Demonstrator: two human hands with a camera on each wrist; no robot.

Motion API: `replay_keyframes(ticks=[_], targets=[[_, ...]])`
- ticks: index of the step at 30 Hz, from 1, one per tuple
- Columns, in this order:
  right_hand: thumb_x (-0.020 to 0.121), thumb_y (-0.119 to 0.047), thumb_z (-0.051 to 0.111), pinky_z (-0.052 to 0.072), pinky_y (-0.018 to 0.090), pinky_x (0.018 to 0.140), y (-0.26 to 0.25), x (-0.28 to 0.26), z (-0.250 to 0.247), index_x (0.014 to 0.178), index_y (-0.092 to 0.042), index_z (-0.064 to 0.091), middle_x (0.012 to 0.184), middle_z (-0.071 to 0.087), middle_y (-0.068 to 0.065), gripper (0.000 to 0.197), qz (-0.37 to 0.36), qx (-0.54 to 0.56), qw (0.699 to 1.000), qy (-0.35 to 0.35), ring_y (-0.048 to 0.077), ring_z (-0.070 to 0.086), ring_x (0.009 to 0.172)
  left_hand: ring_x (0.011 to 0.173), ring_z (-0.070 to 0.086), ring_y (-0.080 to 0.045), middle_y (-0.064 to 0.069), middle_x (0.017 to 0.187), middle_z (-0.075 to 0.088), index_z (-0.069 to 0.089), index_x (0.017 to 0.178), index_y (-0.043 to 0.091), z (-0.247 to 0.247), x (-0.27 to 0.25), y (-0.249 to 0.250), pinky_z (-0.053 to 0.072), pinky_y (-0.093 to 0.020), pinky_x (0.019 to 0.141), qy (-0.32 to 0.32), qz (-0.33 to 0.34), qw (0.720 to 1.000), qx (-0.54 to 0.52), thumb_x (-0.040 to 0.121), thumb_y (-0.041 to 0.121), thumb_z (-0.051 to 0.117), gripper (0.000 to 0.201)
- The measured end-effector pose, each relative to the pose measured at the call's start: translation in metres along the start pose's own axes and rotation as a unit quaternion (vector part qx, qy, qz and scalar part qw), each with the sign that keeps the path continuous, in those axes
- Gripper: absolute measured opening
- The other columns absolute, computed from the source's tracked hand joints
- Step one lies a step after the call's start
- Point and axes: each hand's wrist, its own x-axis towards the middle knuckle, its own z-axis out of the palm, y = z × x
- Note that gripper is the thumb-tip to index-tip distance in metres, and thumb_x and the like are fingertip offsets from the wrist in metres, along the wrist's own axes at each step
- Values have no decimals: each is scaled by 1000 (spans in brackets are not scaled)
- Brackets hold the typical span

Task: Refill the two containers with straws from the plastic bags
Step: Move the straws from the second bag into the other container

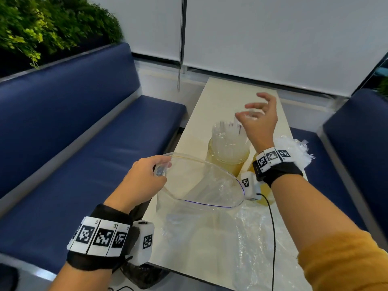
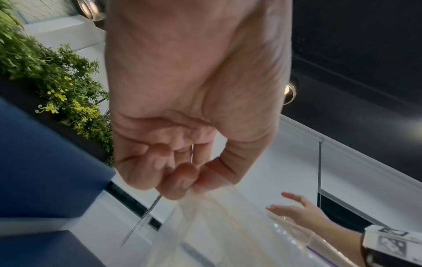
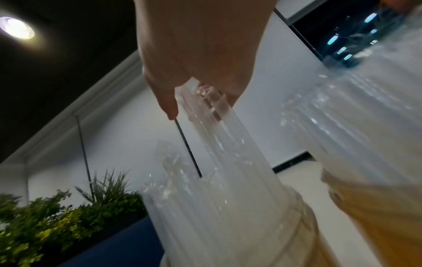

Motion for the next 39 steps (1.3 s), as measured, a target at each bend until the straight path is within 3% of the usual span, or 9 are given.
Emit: replay_keyframes(ticks=[5,8,15,18,20,25,28,33,39], targets=[[91,-7,63,59,32,78,4,16,3,111,-15,73,100,75,4,24,-161,-191,968,-28,16,70,85,42,47,0,11,79,62,59,137,23,2,1,4,32,-7,39,2,10,1000,-11,90,-1,59,53],[98,-9,54,57,40,83,26,5,3,115,-7,75,100,77,15,27,-138,-348,919,-126,32,72,90,38,44,1,0,108,67,59,137,25,2,-1,6,31,-6,38,2,18,1000,-12,89,-1,59,54],[101,-23,55,43,31,99,15,-12,-9,128,-13,68,122,69,8,31,-115,-380,896,-200,27,58,117,41,41,-4,3,96,69,56,140,27,7,-3,10,34,-7,43,-8,24,1000,-17,89,3,59,56],[97,-34,60,49,25,76,-51,-19,-11,86,-14,74,85,71,1,26,-191,-343,900,-187,18,63,76,55,48,-7,19,100,64,54,142,28,12,-2,16,38,-9,54,-24,31,999,-12,87,5,59,59],[97,-30,61,51,17,61,-90,-37,-10,67,-7,71,65,71,4,39,-157,-293,887,-322,19,64,55,65,53,-5,20,120,63,52,143,27,16,-2,23,41,-14,64,-32,37,999,-17,87,5,59,60],[98,-29,57,56,31,78,-87,-116,7,96,-11,78,89,78,4,27,-30,-367,692,-621,20,73,83,111,60,-27,13,128,62,52,143,21,27,-3,35,41,-12,75,-44,53,997,-27,86,5,63,61],[100,-31,53,46,38,99,-57,-150,17,134,-16,61,129,62,11,38,-60,-428,676,-597,30,57,119,115,59,-29,13,130,62,52,143,20,34,-5,37,42,-20,83,-53,55,997,-31,85,6,65,61],[96,-59,50,31,52,111,-16,-170,24,147,-16,40,139,48,15,68,-126,-602,553,-562,39,42,131,114,60,-26,14,130,59,50,143,23,42,-10,37,46,-23,91,-63,65,996,-22,86,7,65,61],[101,-41,52,40,40,80,-8,-172,21,141,-10,44,125,56,14,51,-175,-581,586,-536,35,60,108,115,60,-29,16,131,58,48,145,25,45,-12,34,50,-38,103,-53,80,995,-17,86,6,64,64]])
